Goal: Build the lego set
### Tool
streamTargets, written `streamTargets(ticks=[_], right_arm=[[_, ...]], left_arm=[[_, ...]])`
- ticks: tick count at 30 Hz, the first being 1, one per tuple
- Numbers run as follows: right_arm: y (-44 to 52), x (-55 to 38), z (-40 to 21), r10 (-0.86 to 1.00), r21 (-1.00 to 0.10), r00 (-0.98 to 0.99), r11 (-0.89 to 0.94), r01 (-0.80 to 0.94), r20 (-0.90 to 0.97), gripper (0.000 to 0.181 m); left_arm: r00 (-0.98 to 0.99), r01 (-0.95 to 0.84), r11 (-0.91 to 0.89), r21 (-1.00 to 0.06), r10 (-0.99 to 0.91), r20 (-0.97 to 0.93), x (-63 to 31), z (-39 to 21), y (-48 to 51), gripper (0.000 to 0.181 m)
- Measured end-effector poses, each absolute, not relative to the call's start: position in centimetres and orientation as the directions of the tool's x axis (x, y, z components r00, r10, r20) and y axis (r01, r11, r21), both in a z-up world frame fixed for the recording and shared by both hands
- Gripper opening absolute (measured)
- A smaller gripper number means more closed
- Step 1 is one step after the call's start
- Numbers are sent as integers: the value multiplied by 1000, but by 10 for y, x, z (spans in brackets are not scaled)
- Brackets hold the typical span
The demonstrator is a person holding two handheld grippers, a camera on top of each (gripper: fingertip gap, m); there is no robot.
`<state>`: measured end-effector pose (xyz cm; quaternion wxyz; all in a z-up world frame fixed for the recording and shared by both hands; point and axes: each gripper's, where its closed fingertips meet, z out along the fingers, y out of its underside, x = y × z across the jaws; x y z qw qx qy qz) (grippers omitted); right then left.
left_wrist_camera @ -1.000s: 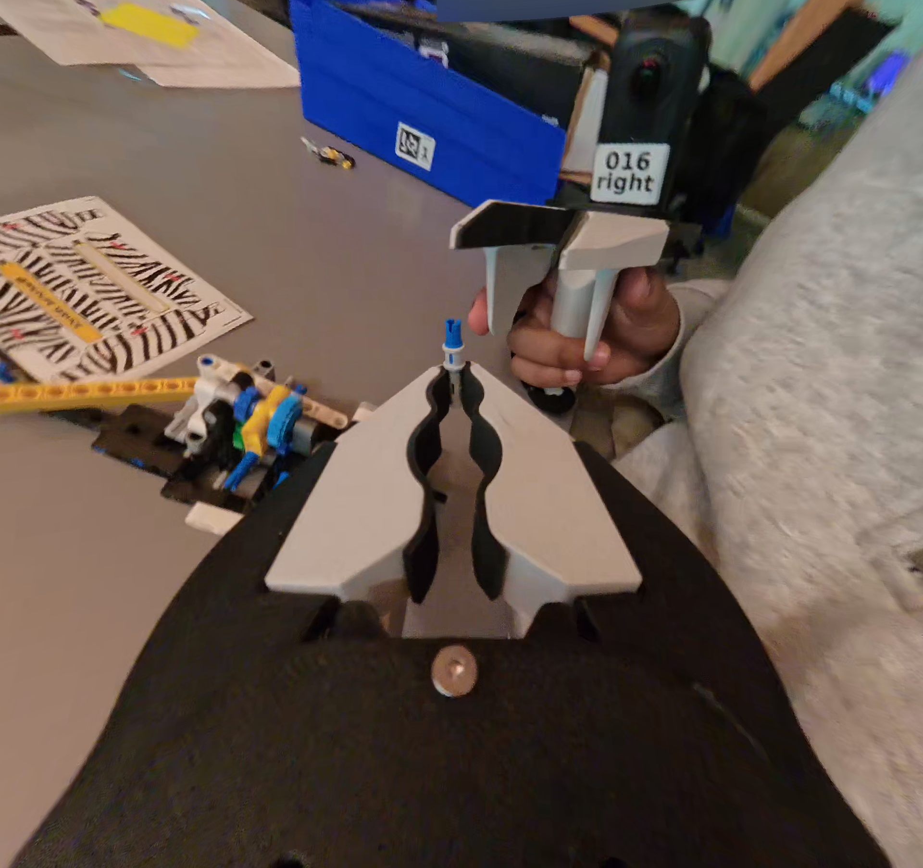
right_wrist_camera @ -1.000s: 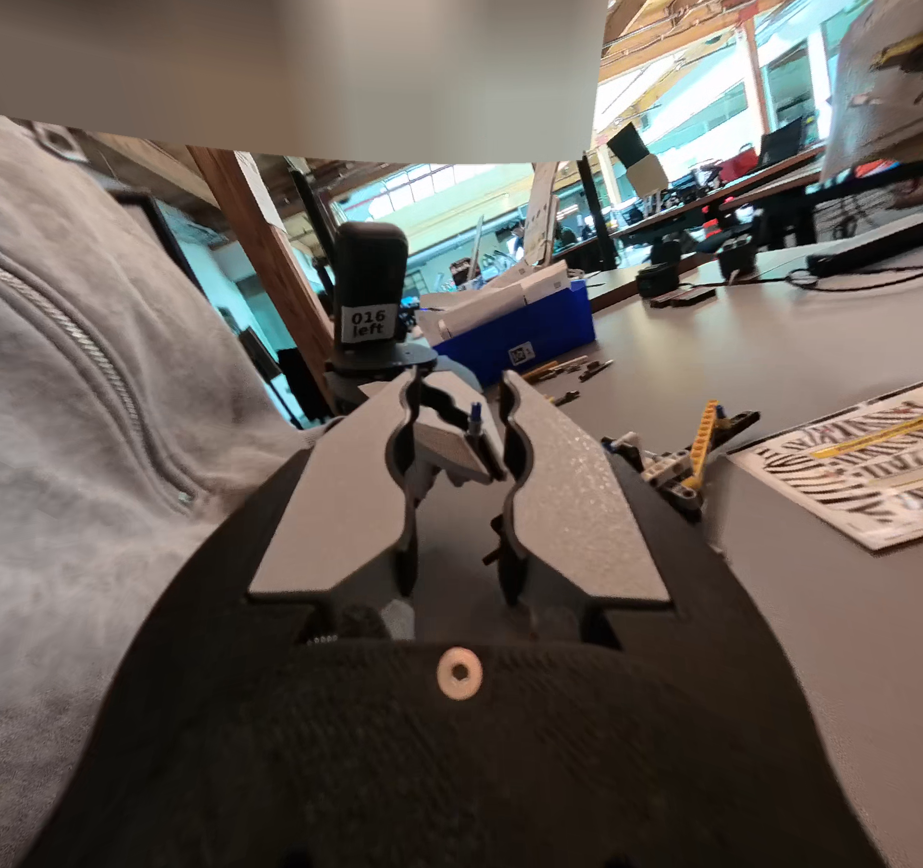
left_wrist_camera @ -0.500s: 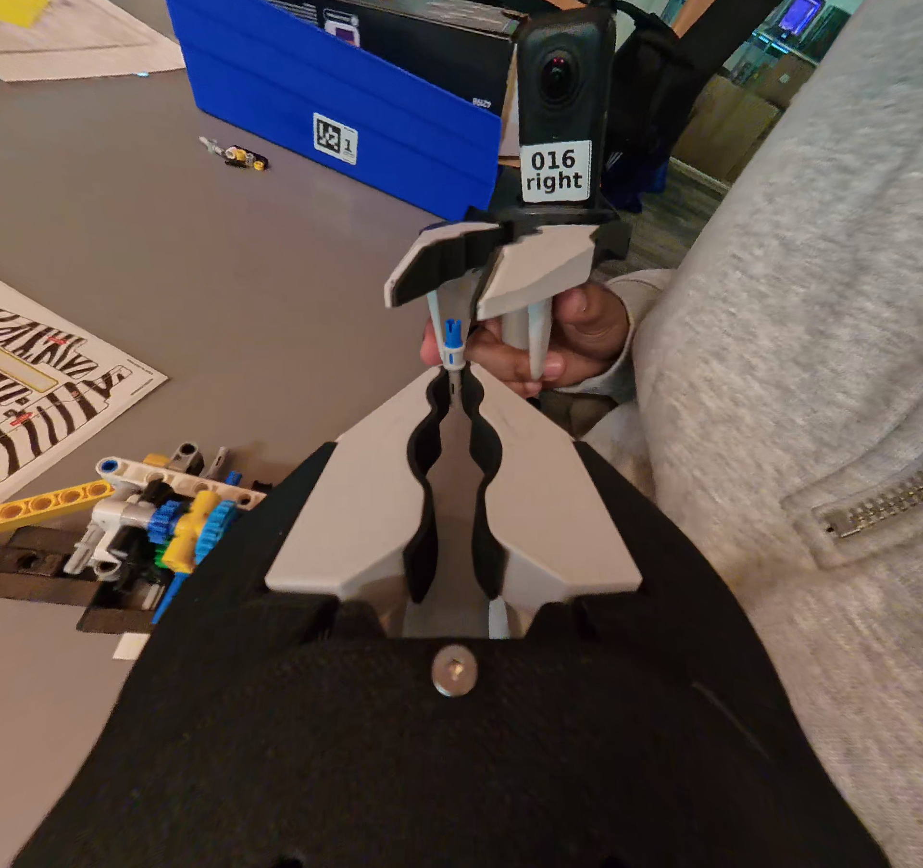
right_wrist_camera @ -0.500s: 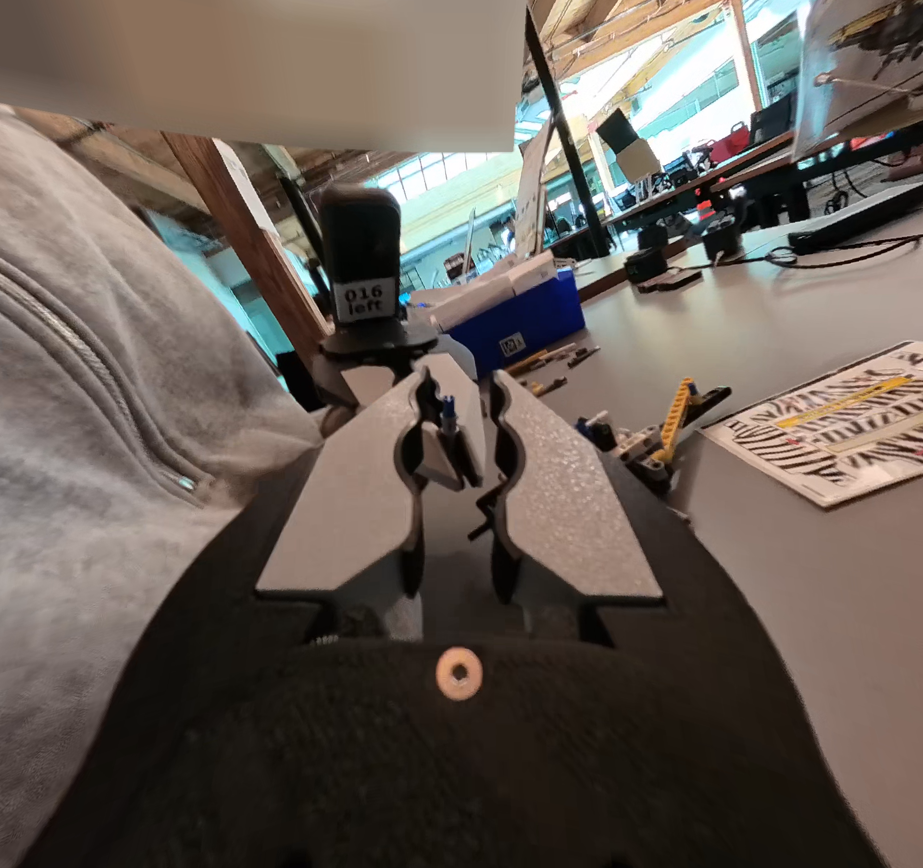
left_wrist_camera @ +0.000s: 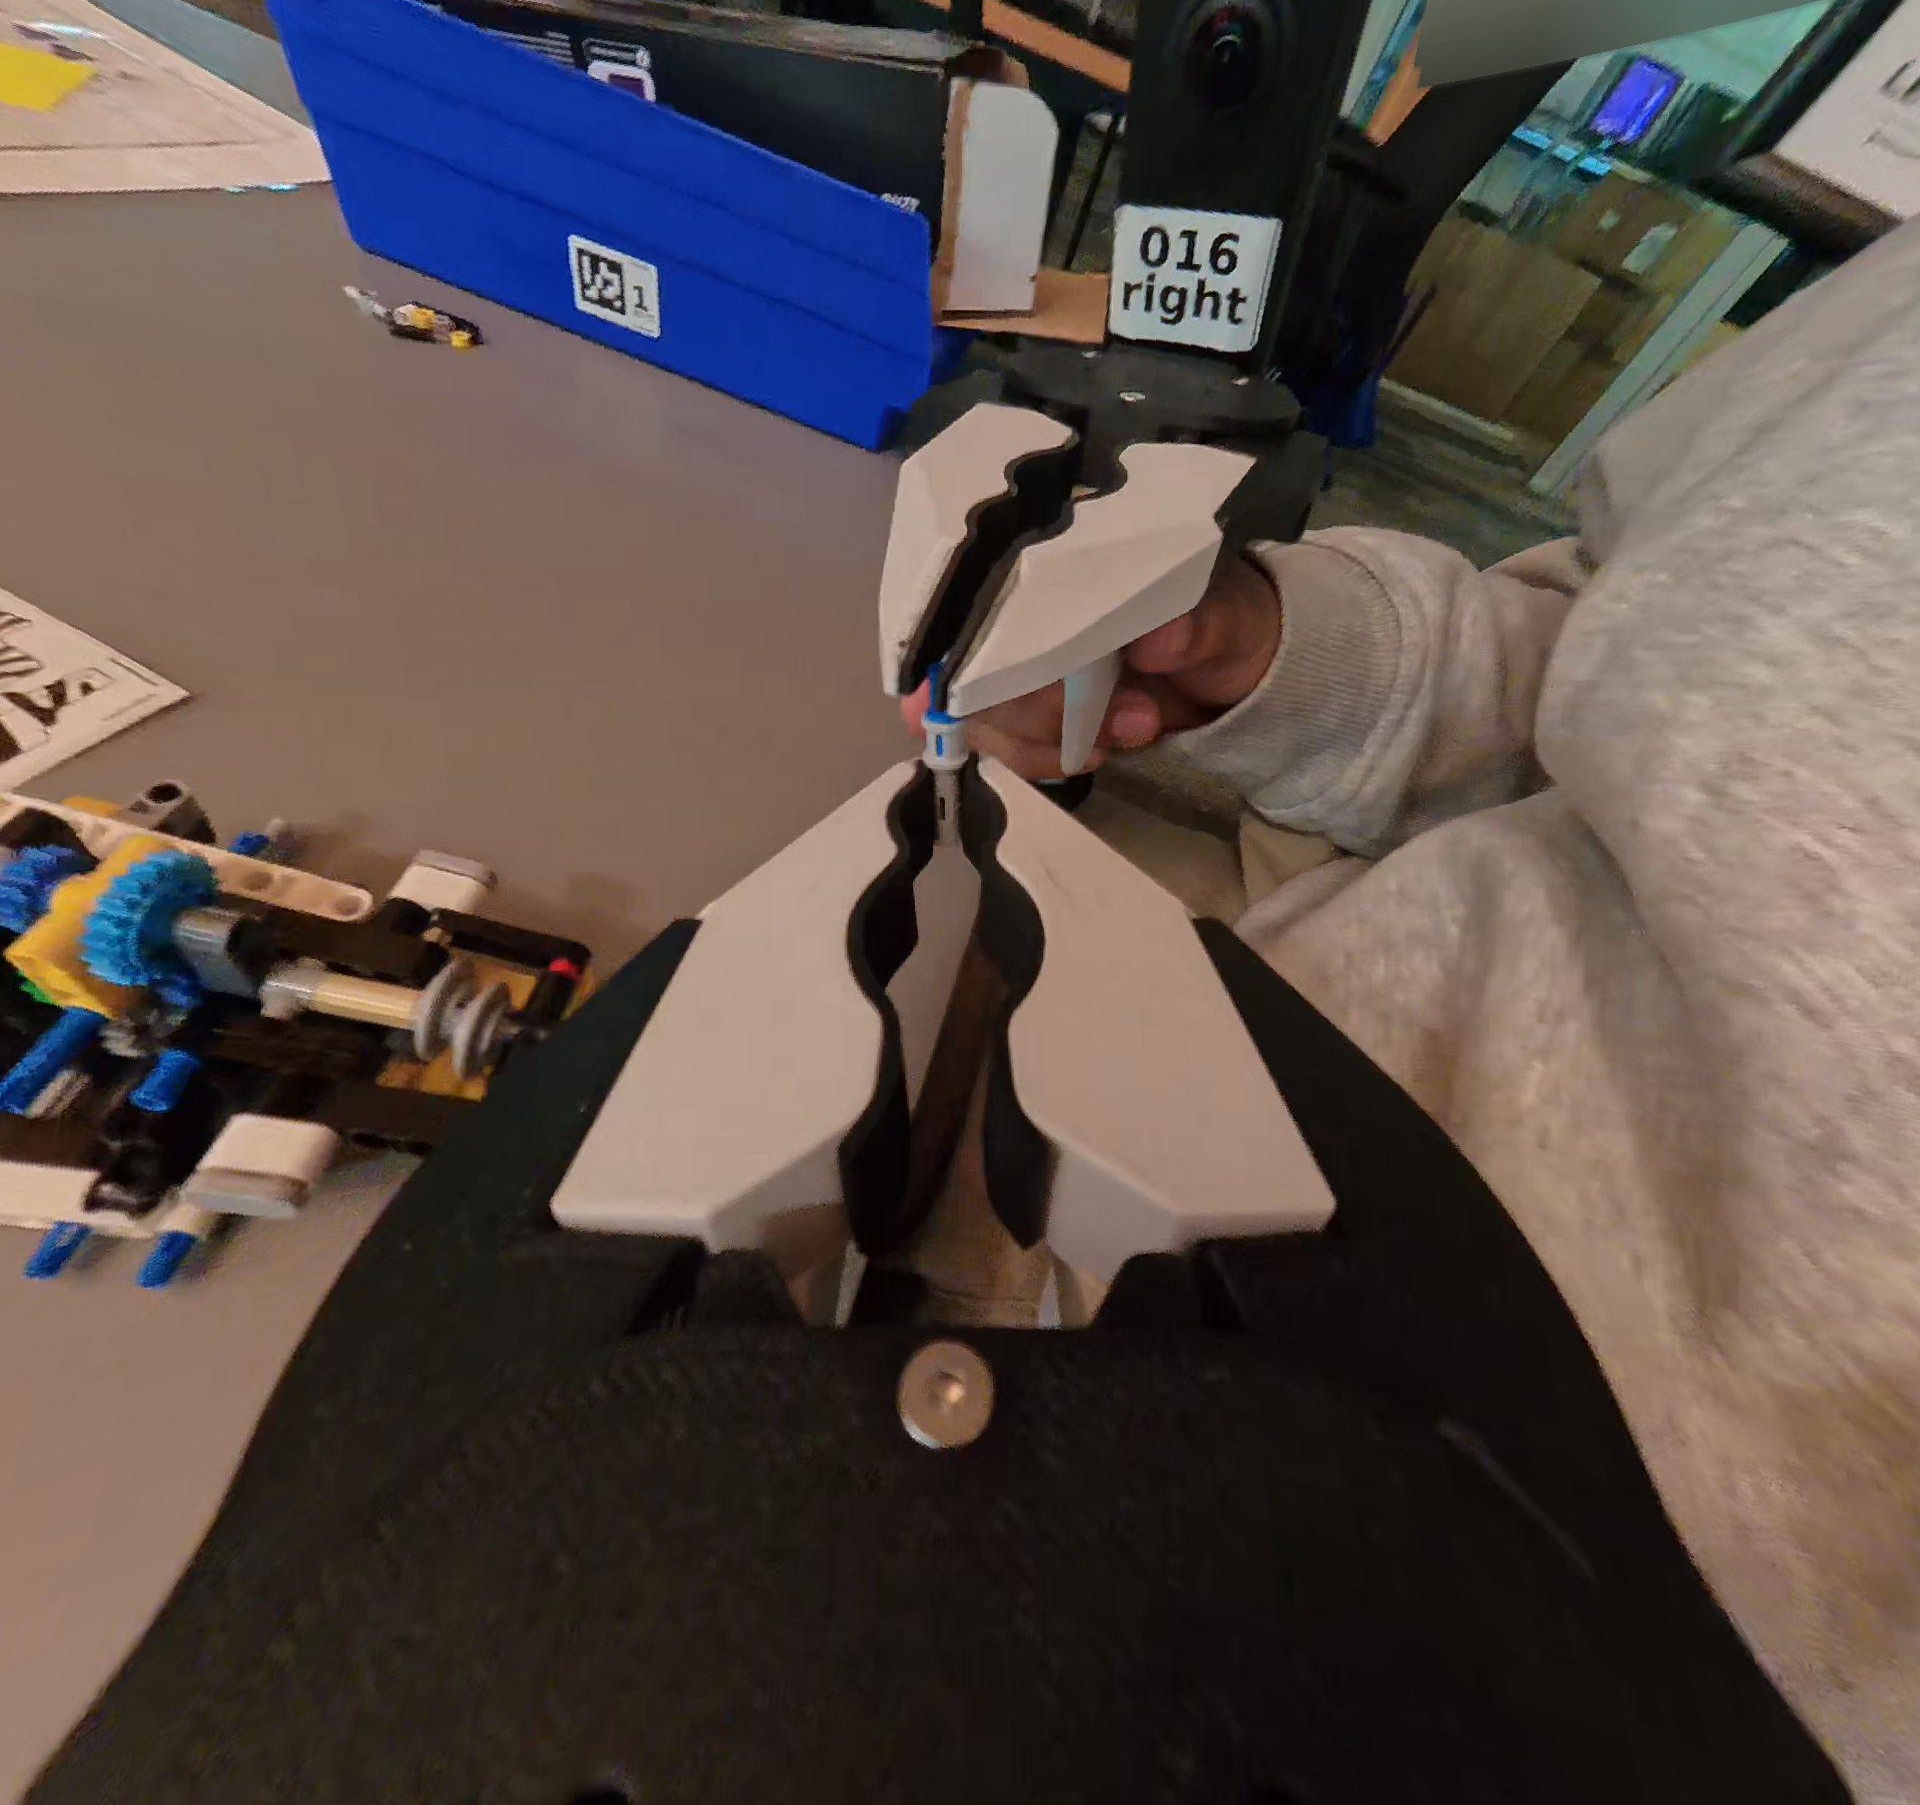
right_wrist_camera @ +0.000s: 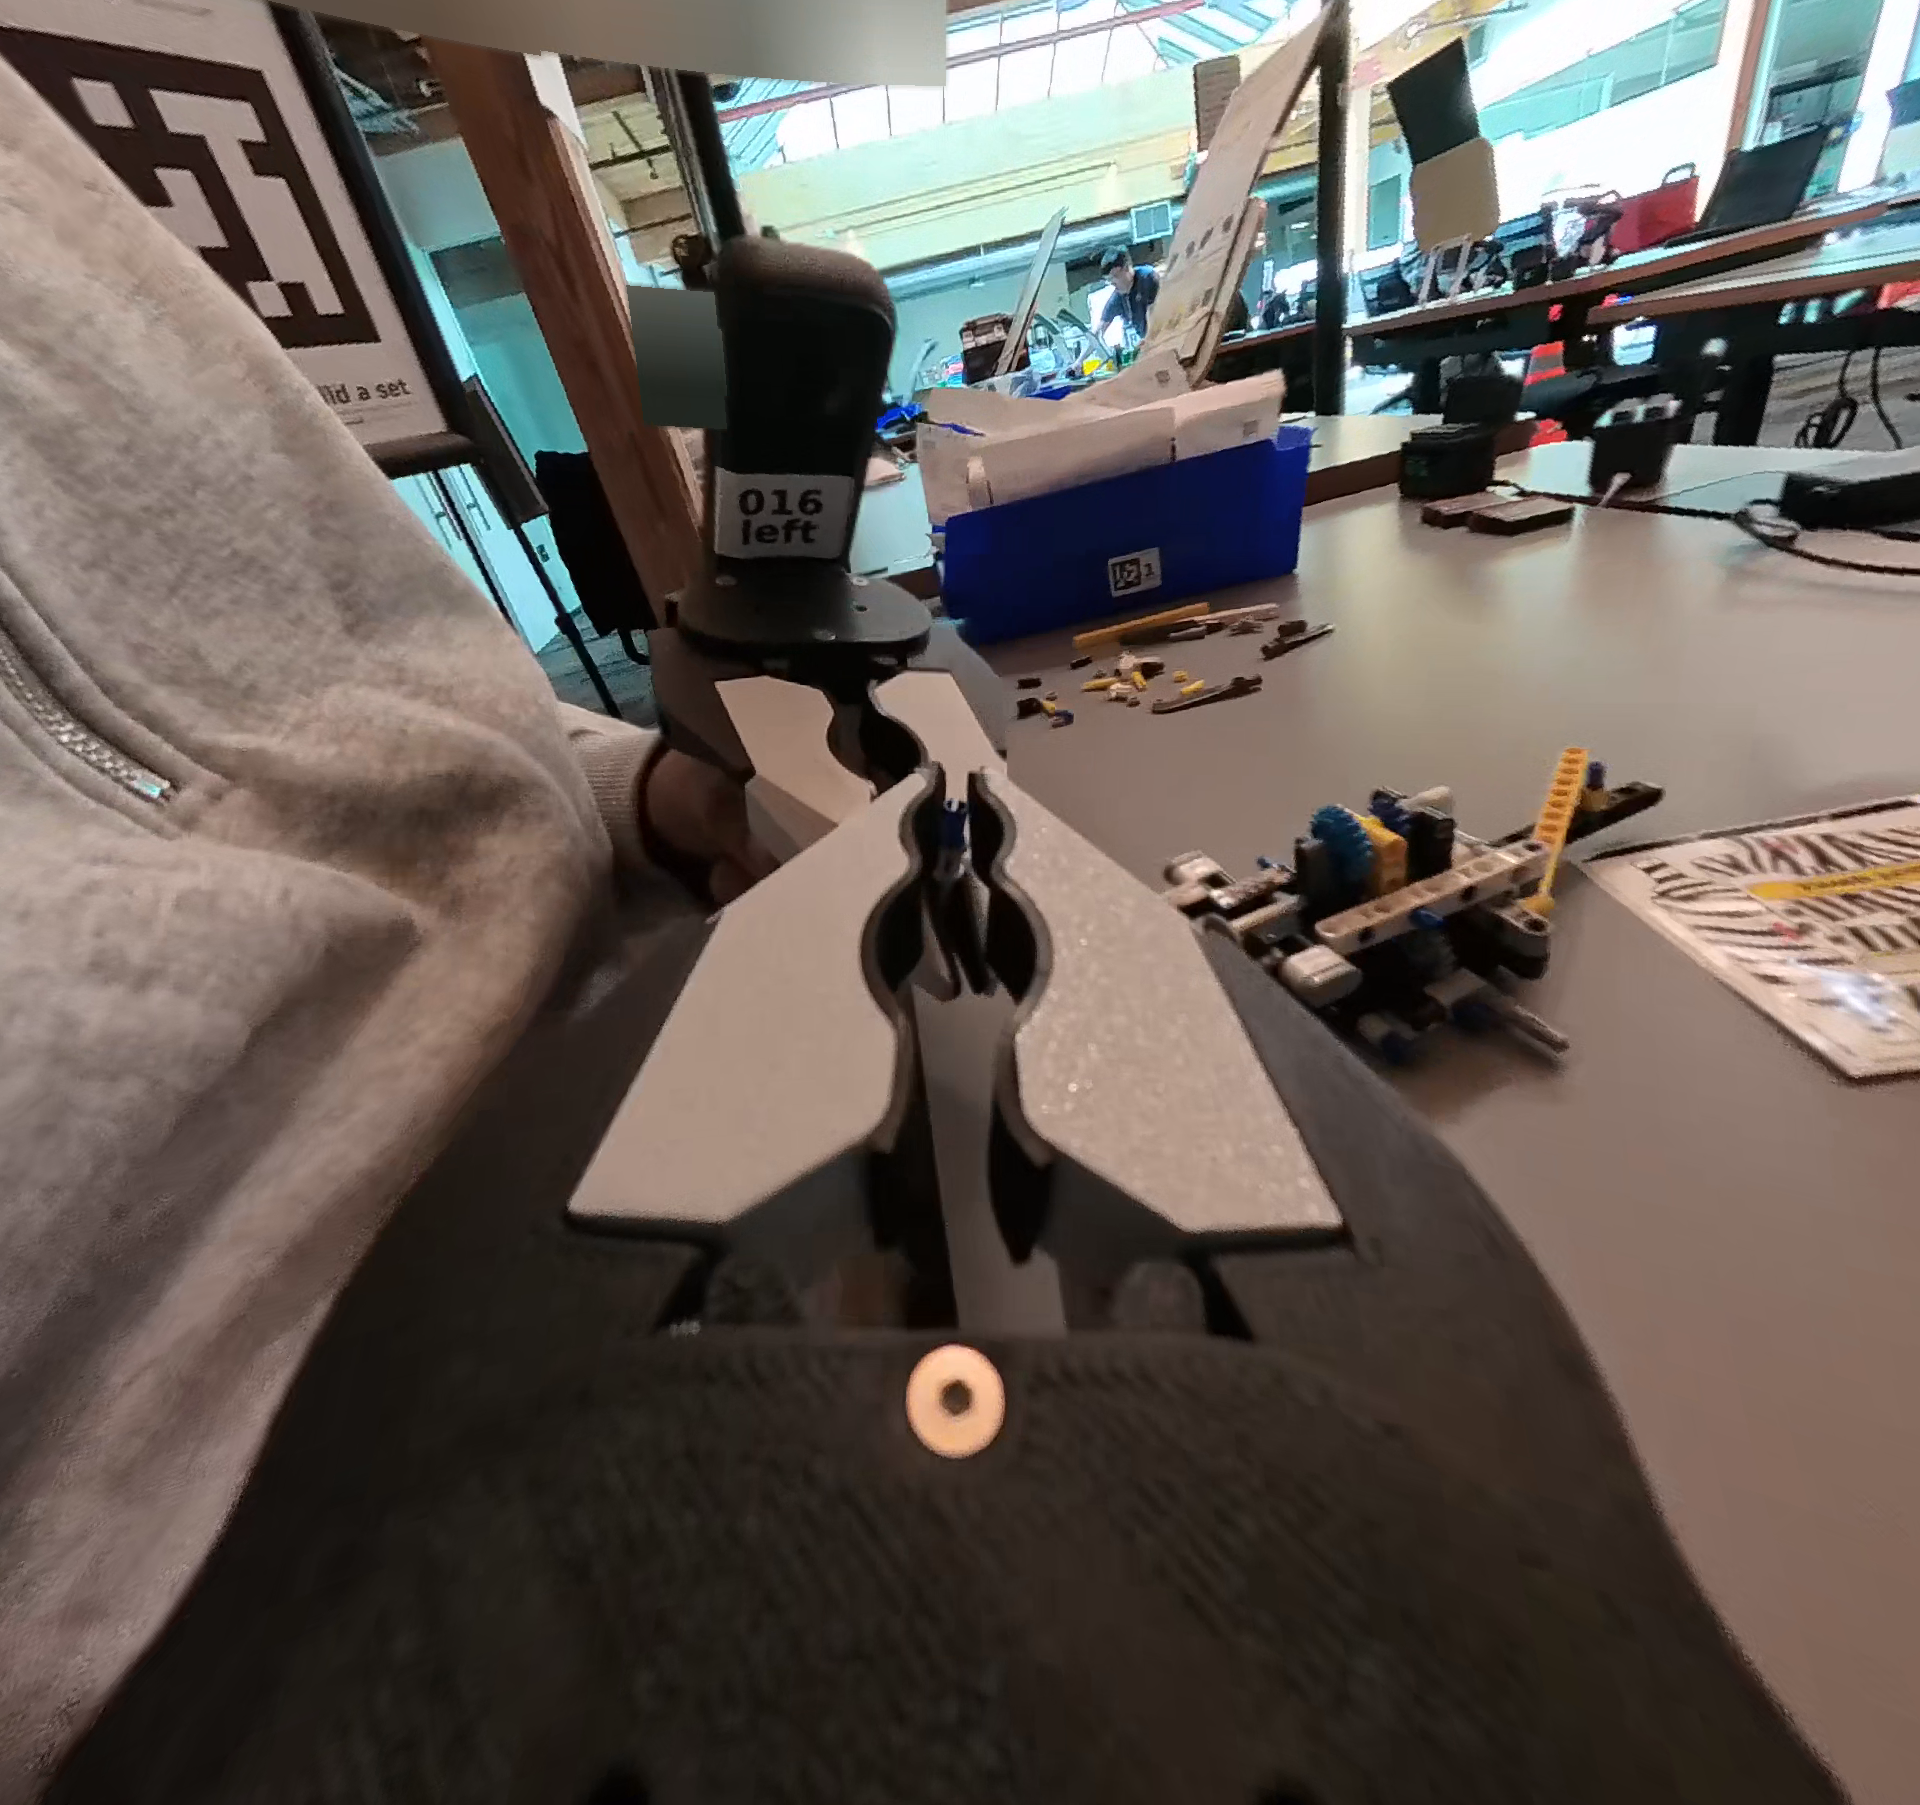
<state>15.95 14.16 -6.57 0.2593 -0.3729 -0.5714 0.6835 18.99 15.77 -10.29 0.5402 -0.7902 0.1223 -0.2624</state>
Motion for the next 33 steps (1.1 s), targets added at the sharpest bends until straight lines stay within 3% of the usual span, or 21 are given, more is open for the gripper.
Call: streamTargets(ticks=[7, 10, 18, 33], right_arm=[[138, 155, -55, 774, -965, -590, -258, 38, -230, 2], [150, 149, -47, 772, -956, -588, -295, 7, -243, 2], [189, 140, -51, 769, -914, -543, -406, -7, -337, 2], [209, 136, -60, 814, -917, -468, -399, -20, -344, 2]], left_arm=[[823, 170, -369, -914, -457, 337, 180, -96, 154, 10], [837, 189, -380, -905, -419, 351, 166, -100, 157, 23], [825, 330, -298, -896, -370, 427, 123, -96, 164, 23], [789, 529, -82, -845, -320, 525, 52, -84, 169, 20]])
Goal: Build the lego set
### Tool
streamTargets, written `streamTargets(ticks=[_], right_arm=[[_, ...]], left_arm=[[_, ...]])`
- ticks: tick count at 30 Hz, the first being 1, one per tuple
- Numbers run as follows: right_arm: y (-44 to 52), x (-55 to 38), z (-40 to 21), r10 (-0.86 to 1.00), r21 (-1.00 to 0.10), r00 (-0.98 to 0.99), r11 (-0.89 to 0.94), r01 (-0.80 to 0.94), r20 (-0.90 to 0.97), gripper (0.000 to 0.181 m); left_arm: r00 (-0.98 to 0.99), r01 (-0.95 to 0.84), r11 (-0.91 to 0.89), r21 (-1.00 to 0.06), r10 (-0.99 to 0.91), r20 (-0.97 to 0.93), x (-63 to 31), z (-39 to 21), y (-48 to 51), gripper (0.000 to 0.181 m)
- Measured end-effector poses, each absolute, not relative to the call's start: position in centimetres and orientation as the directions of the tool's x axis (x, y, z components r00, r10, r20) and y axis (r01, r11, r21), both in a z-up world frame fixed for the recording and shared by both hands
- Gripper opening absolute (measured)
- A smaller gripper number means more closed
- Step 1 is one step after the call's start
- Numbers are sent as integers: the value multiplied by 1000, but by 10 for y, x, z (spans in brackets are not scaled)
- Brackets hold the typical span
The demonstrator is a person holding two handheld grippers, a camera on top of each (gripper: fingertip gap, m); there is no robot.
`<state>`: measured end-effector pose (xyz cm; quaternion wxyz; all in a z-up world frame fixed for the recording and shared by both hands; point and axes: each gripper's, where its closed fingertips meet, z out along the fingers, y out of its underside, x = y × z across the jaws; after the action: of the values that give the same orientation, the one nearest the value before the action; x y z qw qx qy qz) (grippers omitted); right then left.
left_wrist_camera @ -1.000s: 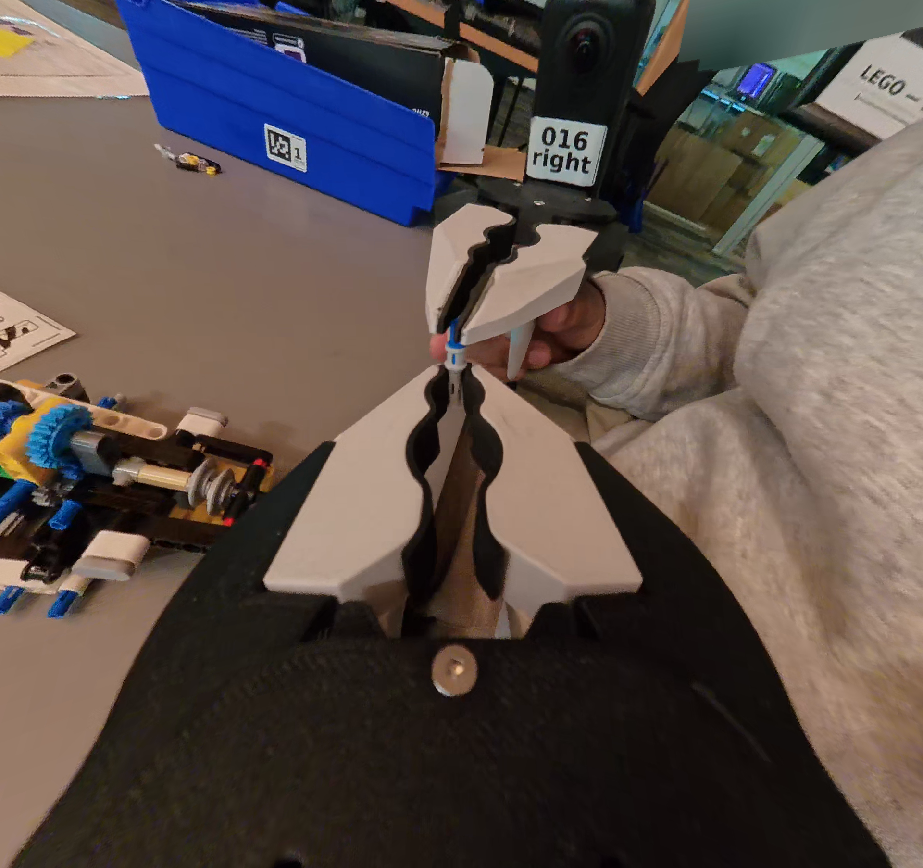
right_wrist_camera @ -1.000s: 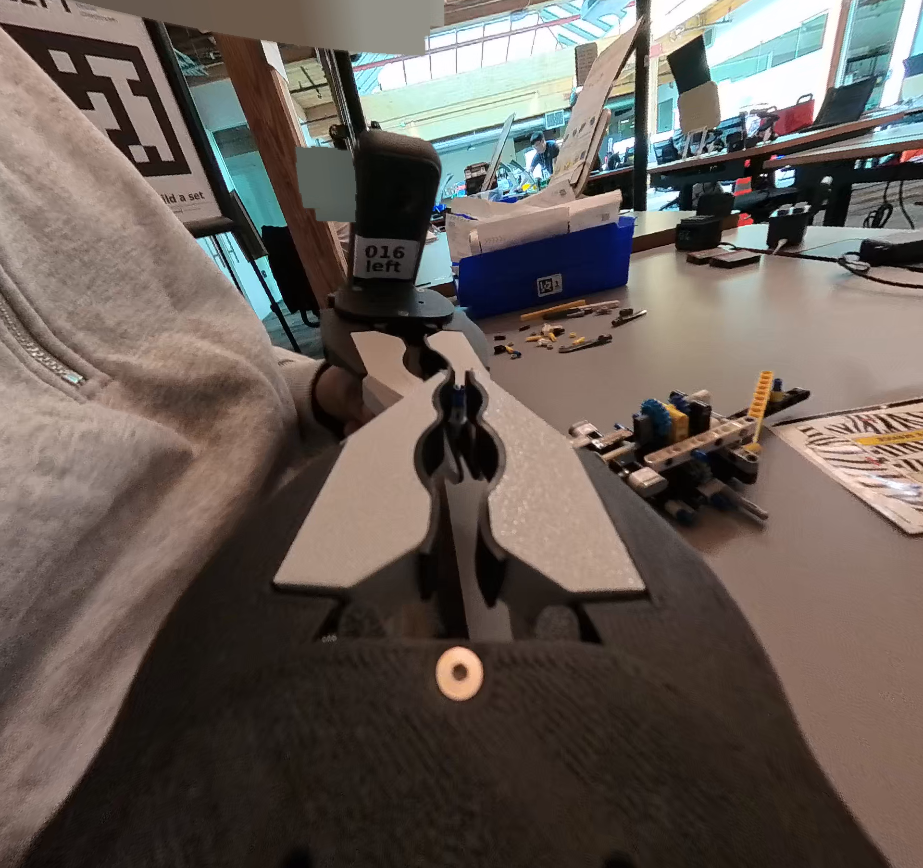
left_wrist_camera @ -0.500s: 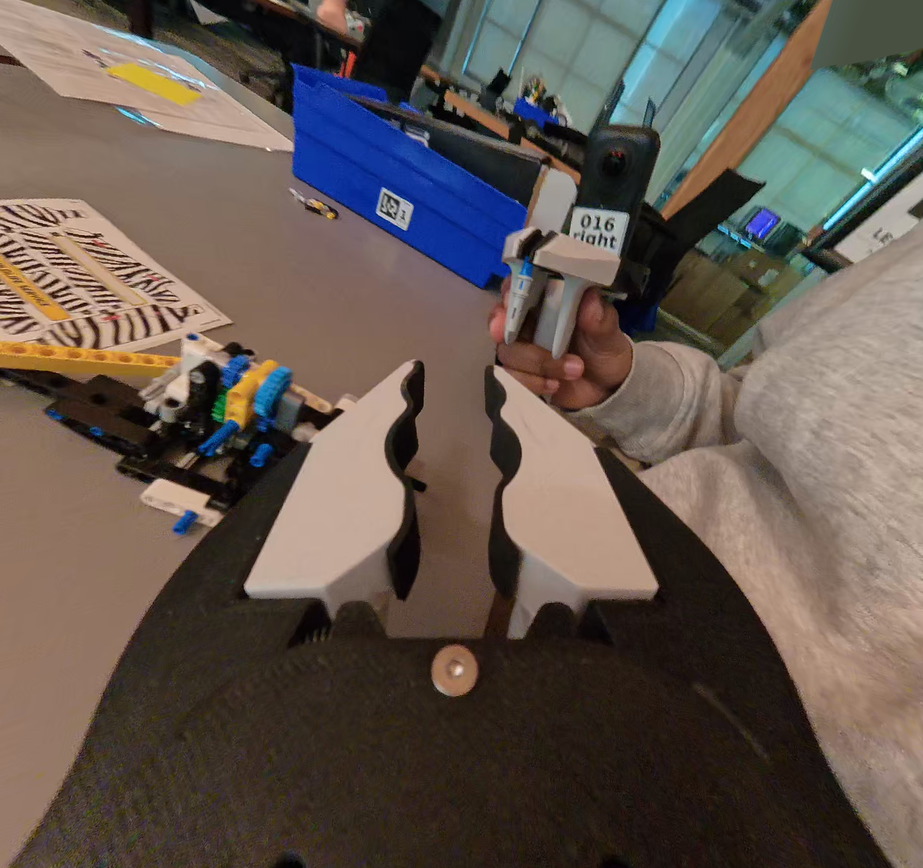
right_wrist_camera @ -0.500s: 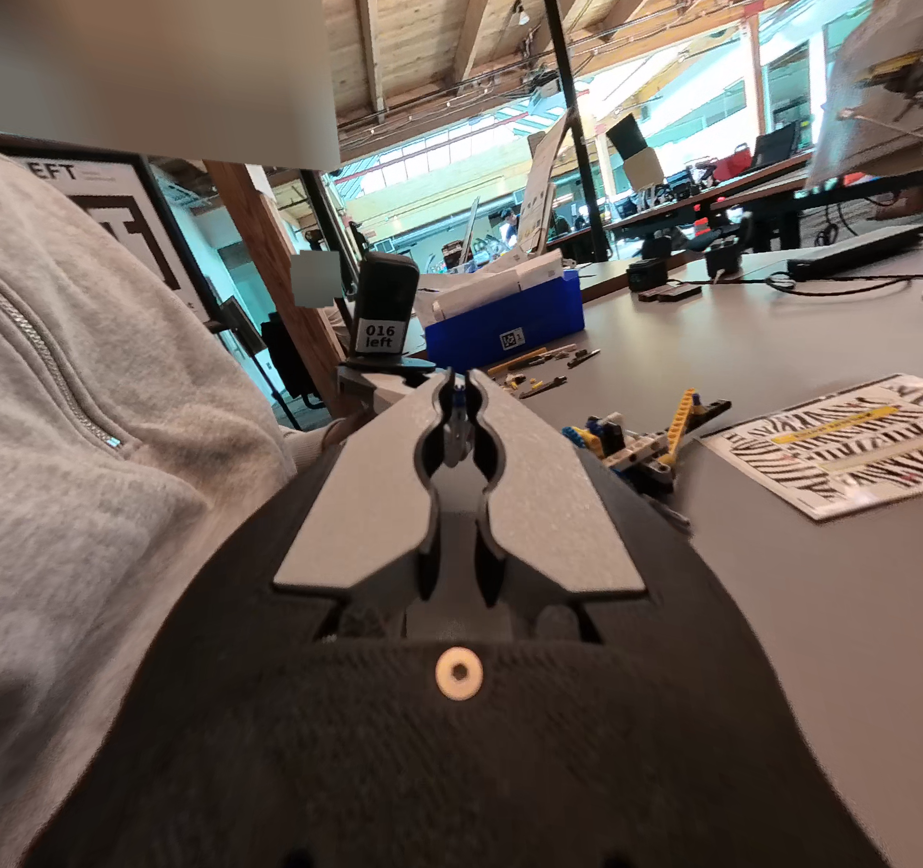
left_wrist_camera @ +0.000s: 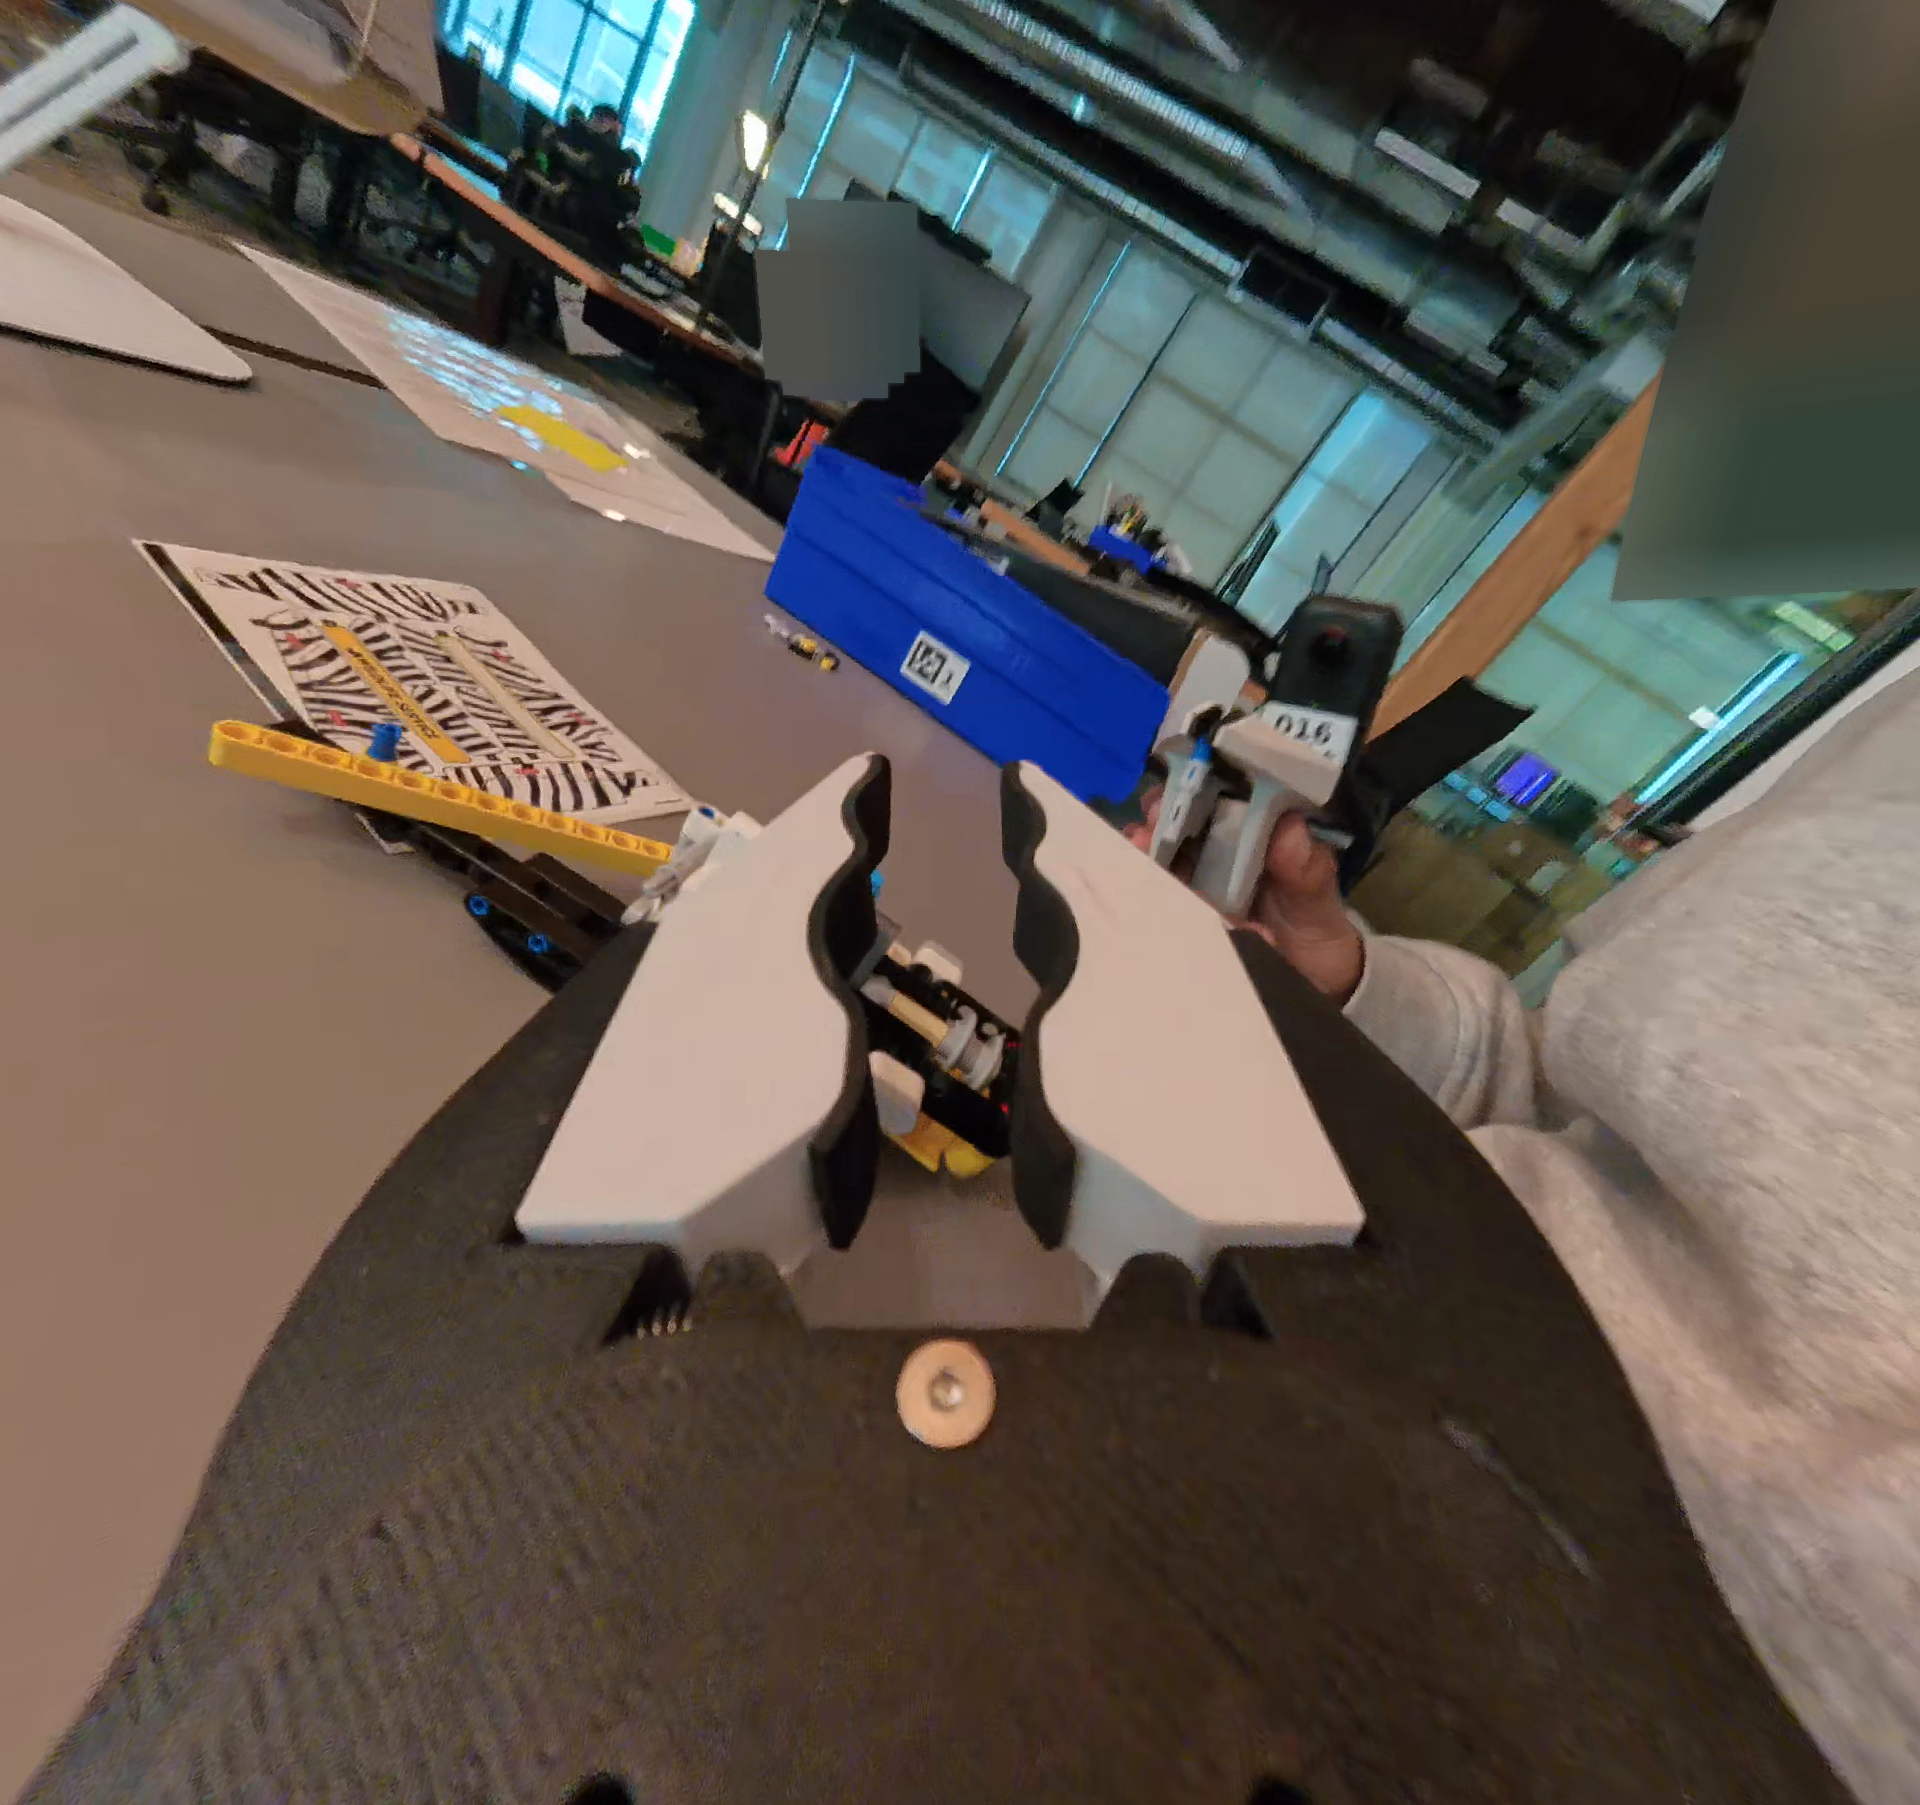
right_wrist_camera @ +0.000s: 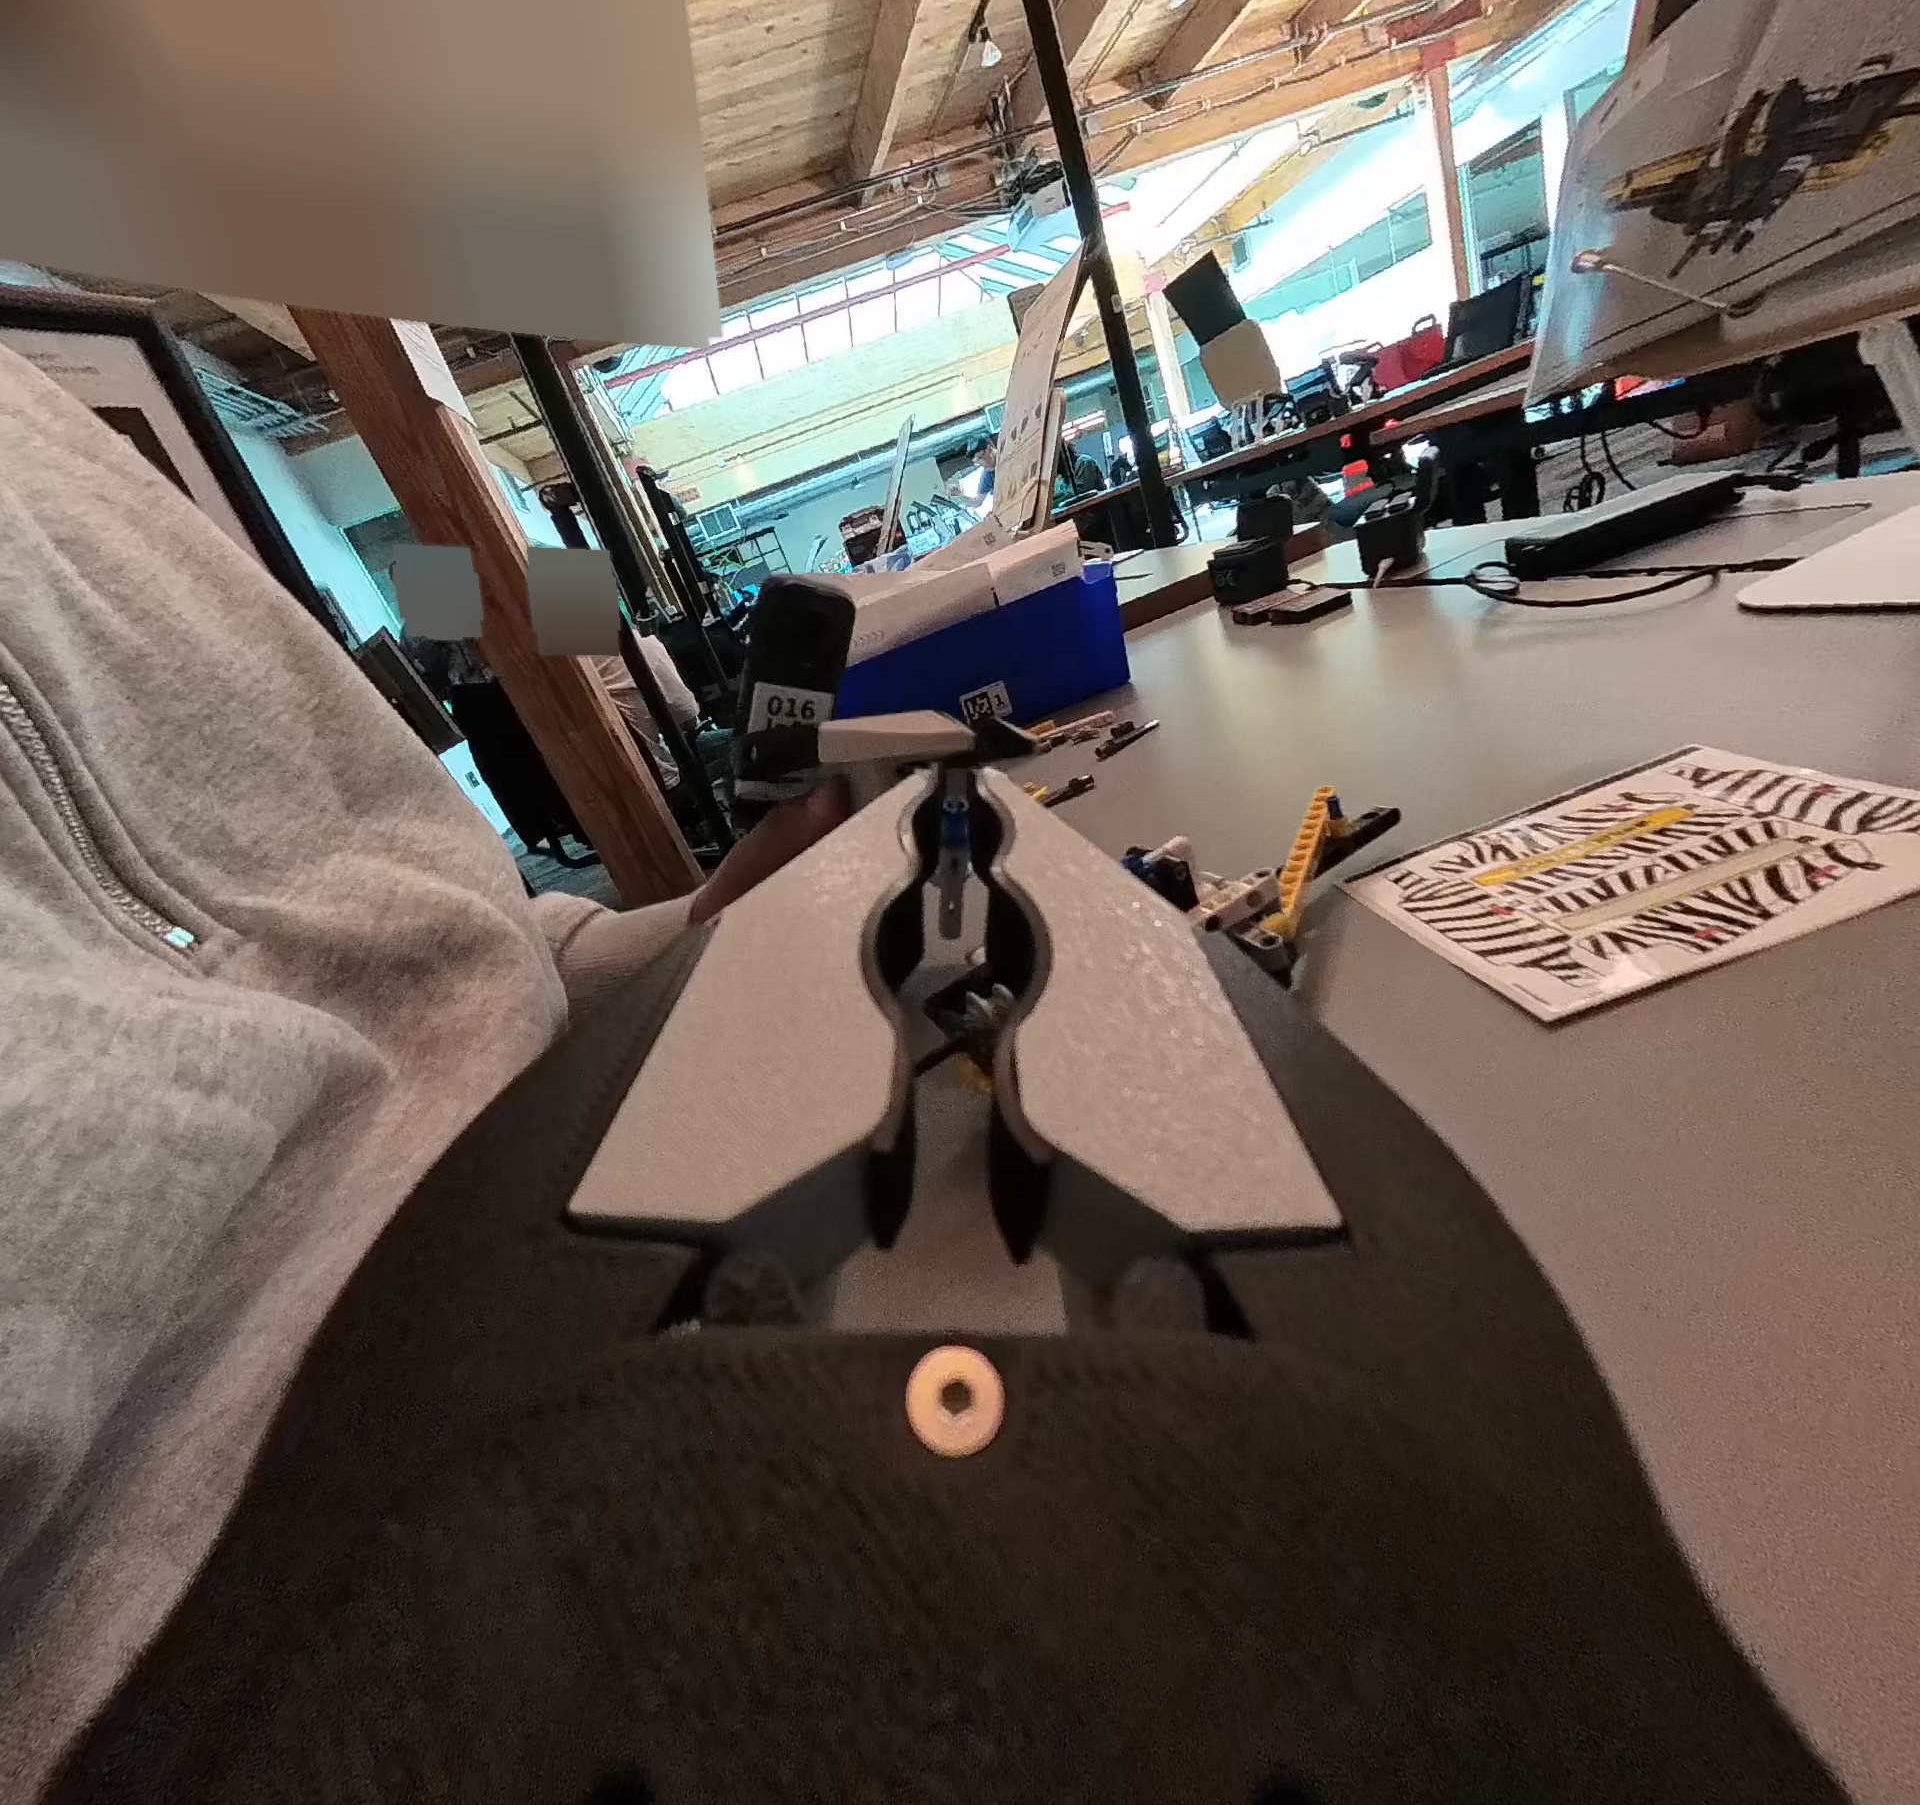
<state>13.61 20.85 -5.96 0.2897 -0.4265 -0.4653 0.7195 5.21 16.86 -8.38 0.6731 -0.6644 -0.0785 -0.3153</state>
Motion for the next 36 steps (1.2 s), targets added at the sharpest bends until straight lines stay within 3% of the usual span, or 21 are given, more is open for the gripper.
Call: streamTargets(ticks=[6, 11, 29, 36], right_arm=[[215, 135, -59, 799, -896, -465, -444, -26, -382, 2], [216, 133, -60, 799, -895, -459, -446, -17, -389, 2], [212, 132, -61, 810, -909, -458, -417, -11, -366, 2], [228, 127, -64, 803, -867, -385, -498, -14, -455, 2]], left_arm=[[757, 614, 50, -788, -320, 569, 30, -73, 159, 20], [797, 552, 37, -833, -318, 514, 39, -72, 162, 20], [784, 576, 46, -816, -313, 536, 35, -72, 164, 20], [783, 579, 46, -814, -312, 539, 35, -72, 164, 20]])
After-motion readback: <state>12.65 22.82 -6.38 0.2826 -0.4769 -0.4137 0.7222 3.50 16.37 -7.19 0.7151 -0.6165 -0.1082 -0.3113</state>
